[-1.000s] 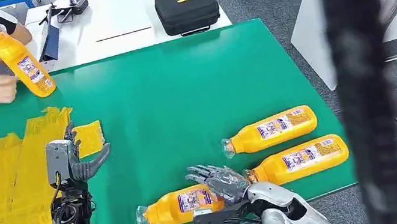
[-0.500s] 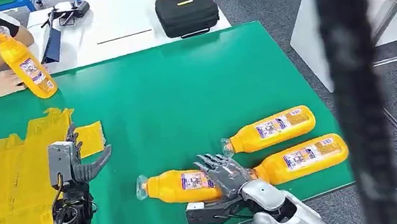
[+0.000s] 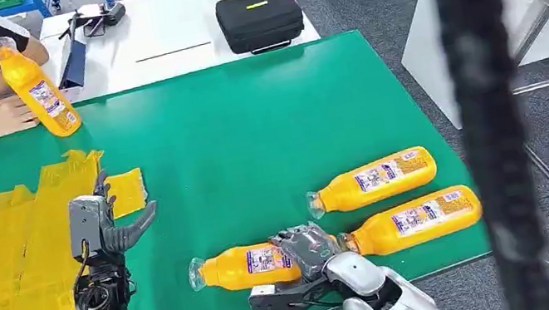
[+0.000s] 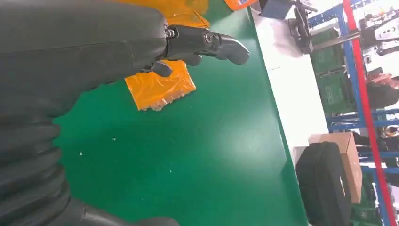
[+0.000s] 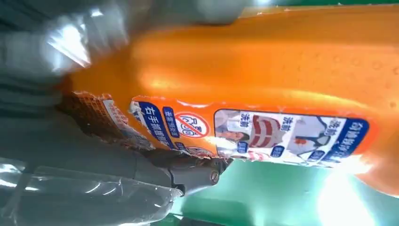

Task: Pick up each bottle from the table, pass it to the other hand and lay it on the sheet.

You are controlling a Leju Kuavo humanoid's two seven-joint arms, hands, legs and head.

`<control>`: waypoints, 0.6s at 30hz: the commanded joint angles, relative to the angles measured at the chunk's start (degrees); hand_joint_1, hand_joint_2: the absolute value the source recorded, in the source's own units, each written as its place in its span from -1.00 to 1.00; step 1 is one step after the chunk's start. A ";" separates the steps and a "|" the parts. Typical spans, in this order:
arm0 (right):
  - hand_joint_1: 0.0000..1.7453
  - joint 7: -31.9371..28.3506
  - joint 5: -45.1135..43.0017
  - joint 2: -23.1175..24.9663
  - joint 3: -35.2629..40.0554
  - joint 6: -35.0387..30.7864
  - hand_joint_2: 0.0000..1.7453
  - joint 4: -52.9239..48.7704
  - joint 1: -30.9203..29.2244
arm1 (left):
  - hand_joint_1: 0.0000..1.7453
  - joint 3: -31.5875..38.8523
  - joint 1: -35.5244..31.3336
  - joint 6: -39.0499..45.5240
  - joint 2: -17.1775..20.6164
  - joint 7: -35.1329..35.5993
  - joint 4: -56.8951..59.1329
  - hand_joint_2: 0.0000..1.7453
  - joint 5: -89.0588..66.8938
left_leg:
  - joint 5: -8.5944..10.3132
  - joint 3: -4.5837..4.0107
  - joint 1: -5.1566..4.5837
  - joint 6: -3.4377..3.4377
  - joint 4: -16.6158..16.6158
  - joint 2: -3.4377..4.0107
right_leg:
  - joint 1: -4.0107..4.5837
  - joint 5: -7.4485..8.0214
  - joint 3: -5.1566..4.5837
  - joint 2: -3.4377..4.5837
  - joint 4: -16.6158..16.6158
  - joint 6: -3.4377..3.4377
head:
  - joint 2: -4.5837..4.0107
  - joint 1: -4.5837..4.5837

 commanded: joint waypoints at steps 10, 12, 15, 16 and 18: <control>1.00 -14.96 -18.59 7.18 -15.77 -21.54 1.00 -3.24 4.21 | -1.00 -2.20 2.26 -2.50 -0.28 0.02 -5.79 1.00 3.68 | -0.14 -0.03 0.09 -0.25 0.10 0.18 | 0.09 -0.06 -0.02 -0.04 0.07 -0.07 | 0.00 0.00; 1.00 -14.92 -18.54 7.24 -15.81 -21.41 1.00 -3.42 4.00 | -1.00 -2.43 2.25 -2.49 -0.25 0.60 -6.57 1.00 3.97 | -0.14 -0.21 0.09 -0.25 0.12 0.19 | 0.09 -0.02 -0.18 -0.04 0.10 -0.11 | 0.00 0.00; 1.00 -14.93 -18.59 7.34 -15.72 -21.44 1.00 -3.28 4.27 | -1.00 -2.44 2.31 -2.49 -0.17 0.61 -6.55 1.00 3.98 | -0.07 -0.36 0.09 -0.25 0.05 0.15 | 0.08 0.01 -0.33 -0.07 0.04 -0.10 | 0.00 0.00; 1.00 -14.93 -18.59 7.34 -15.72 -21.44 1.00 -3.28 4.27 | -1.00 -2.44 2.31 -2.49 -0.17 0.61 -6.55 1.00 3.98 | -0.04 -0.38 0.08 -0.21 0.03 0.13 | 0.07 0.03 -0.34 -0.07 0.03 -0.08 | 0.00 0.00; 1.00 -14.93 -18.59 7.34 -15.72 -21.44 1.00 -3.28 4.27 | -1.00 -2.44 2.31 -2.49 -0.17 0.61 -6.55 1.00 3.98 | -0.10 -0.34 0.09 -0.24 0.05 0.17 | 0.08 -0.02 -0.32 -0.05 0.04 -0.09 | 0.00 -0.02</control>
